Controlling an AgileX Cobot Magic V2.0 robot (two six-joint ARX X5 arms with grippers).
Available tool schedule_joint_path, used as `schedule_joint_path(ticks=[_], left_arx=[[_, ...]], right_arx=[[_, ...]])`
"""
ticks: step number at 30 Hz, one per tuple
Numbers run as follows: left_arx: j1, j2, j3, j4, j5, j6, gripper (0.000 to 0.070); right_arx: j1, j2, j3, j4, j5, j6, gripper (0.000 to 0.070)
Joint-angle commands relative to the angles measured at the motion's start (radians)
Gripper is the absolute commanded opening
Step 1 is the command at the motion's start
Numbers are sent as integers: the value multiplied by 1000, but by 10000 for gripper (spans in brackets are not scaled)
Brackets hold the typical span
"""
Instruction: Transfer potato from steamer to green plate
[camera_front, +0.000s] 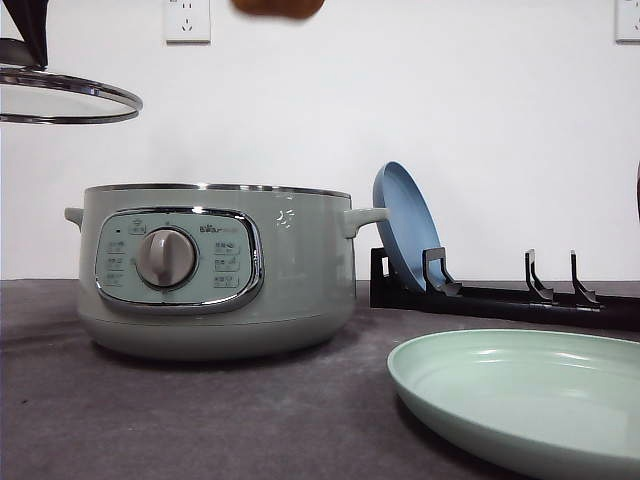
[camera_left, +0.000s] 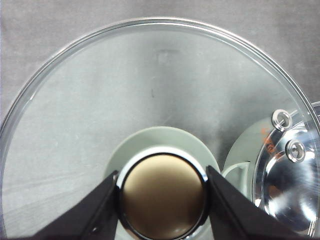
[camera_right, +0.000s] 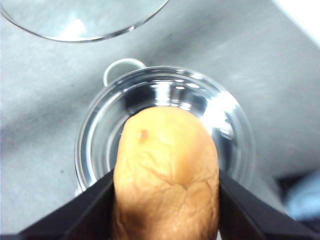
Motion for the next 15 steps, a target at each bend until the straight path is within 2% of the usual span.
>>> schedule_joint_path(ticks=[1,15], left_arx=[[1,-16,43,23,7,-2,16],[-5,-16,43,16,8,-3,16]], right_arx=[[8,-46,-32,-74,18,26,258],[-19,-674,-766,-73,64,133,258]])
